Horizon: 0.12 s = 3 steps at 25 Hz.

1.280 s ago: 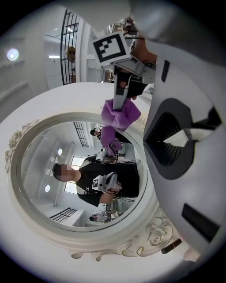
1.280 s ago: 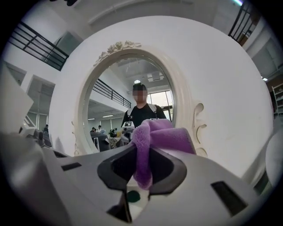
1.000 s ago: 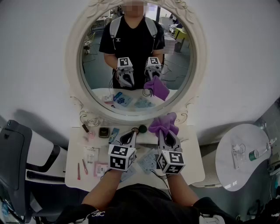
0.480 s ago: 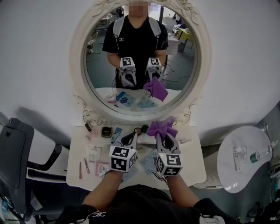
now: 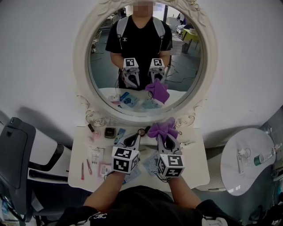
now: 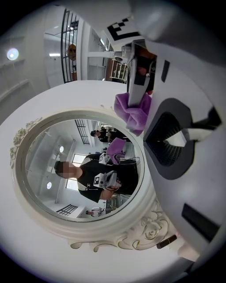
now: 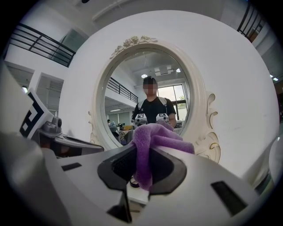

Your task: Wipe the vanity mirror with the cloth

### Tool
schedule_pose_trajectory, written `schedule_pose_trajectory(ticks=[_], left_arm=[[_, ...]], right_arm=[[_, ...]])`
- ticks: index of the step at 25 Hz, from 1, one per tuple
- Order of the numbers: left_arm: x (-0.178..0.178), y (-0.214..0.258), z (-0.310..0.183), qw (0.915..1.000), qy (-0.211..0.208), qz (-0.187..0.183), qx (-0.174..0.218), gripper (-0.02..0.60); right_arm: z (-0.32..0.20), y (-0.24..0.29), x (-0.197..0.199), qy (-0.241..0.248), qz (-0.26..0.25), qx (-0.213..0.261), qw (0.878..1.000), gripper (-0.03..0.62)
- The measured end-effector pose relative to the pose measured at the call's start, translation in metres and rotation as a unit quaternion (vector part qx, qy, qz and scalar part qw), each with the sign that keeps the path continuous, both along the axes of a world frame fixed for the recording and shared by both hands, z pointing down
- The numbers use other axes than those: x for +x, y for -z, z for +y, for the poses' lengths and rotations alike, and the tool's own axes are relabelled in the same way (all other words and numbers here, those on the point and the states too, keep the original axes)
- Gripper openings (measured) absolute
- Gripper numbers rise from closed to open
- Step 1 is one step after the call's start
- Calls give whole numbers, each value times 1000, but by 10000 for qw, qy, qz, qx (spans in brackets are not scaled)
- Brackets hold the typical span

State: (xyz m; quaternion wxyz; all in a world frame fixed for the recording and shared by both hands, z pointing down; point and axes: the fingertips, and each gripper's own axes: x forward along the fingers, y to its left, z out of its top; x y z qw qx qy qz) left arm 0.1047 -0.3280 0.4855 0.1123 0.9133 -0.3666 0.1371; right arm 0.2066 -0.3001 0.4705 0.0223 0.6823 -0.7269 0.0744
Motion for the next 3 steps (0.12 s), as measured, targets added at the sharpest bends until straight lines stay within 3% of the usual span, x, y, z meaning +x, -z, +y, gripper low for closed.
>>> schedule_pose_trajectory(ticks=[3], left_arm=[[-1,-1,-1,10000,-14,-27,-7,6]], right_arm=[[-1,0,-1,15,-23,-2,10000,66]])
